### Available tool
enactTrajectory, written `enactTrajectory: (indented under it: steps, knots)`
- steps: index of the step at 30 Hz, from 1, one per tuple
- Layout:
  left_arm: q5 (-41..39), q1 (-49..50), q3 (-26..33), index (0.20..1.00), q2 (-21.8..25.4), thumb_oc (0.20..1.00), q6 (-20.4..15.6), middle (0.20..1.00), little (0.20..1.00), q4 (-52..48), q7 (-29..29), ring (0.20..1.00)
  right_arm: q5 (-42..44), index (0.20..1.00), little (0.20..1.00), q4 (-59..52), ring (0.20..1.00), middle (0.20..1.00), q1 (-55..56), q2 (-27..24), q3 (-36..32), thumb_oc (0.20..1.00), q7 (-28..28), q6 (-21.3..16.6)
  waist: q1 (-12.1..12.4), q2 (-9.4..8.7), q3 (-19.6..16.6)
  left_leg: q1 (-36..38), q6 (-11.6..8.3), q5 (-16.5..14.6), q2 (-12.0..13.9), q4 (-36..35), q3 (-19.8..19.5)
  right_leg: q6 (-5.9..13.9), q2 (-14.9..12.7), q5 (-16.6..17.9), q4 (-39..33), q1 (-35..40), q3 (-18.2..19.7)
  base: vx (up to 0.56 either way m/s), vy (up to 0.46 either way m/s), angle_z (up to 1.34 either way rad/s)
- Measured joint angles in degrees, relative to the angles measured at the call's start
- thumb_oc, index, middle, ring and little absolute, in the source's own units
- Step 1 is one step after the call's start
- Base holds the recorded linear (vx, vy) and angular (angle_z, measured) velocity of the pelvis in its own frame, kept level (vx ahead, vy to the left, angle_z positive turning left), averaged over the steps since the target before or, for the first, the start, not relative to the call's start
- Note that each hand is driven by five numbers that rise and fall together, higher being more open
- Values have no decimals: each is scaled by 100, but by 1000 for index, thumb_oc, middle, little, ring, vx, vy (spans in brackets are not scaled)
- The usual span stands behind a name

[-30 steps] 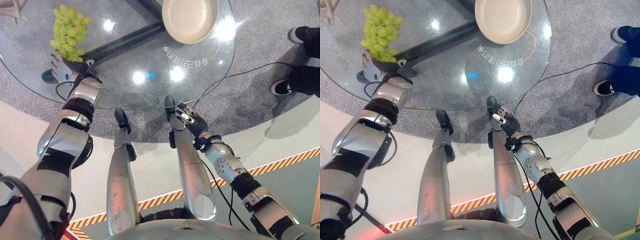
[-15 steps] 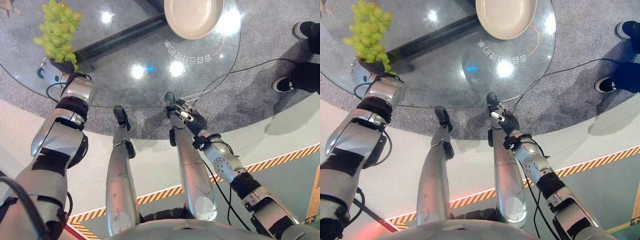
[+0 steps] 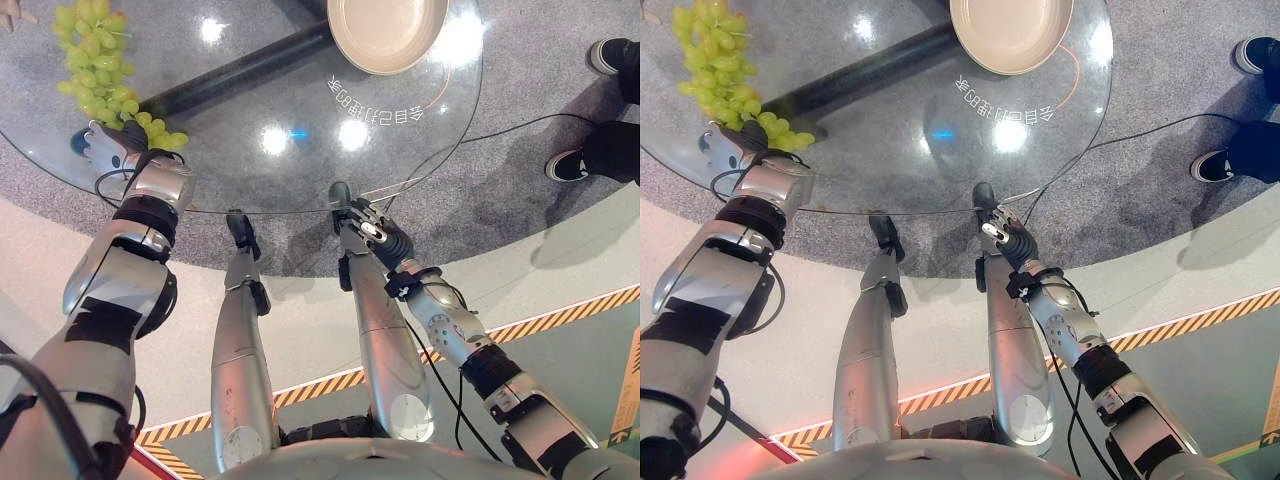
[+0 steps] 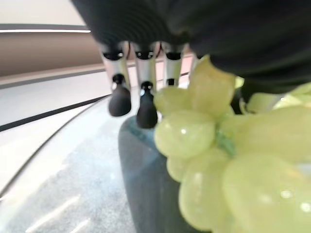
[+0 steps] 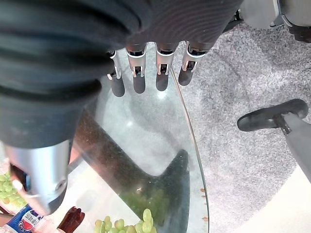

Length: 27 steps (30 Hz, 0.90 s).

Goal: Pick up fruits into the plate

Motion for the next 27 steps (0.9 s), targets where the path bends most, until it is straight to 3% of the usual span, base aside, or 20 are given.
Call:
enactTrajectory:
  steps: [3,4,5,11,20,27]
  knots:
    - [-2,0,0,200,-1,200,-5,200,200,-4,-4,200,0,1000,1000,-1,1000,1000,0,0,0,1000,1,0,1,0,0,7,3,3,0,2,0,1,0,-1,16,2,0,0,0,0]
    - [-6,3,0,507,-3,507,-18,507,507,-8,-5,507,0,1000,1000,-1,1000,1000,0,0,1,1000,0,0,-1,0,0,7,3,3,0,2,-1,1,0,-1,18,2,0,0,0,0]
    - [-18,14,6,1000,-7,1000,-42,1000,1000,-17,-4,1000,0,1000,1000,-1,1000,1000,5,0,2,1000,0,0,0,0,0,8,2,4,0,2,-1,1,0,-1,20,2,0,0,0,0]
    - [-380,62,166,1000,-91,1000,-343,1000,1000,-113,-66,1000,-4,1000,1000,-1,1000,1000,10,0,3,1000,-17,1,-7,0,0,10,16,15,0,7,-5,0,-1,-1,33,2,-2,0,0,0]
    - [-1170,245,498,1000,-287,1000,-1168,1000,1000,-371,-6,1000,-5,1000,1000,-74,1000,1000,22,4,5,1000,-120,5,0,0,0,10,16,15,1,6,-9,1,-1,-2,34,2,-5,0,0,0]
    - [-1634,351,652,1000,-393,1000,-1414,1000,1000,-377,15,1000,-9,1000,1000,-128,1000,1000,21,5,1,1000,-213,63,-6,0,0,10,13,13,1,6,-6,4,0,-4,36,-4,-3,0,0,0]
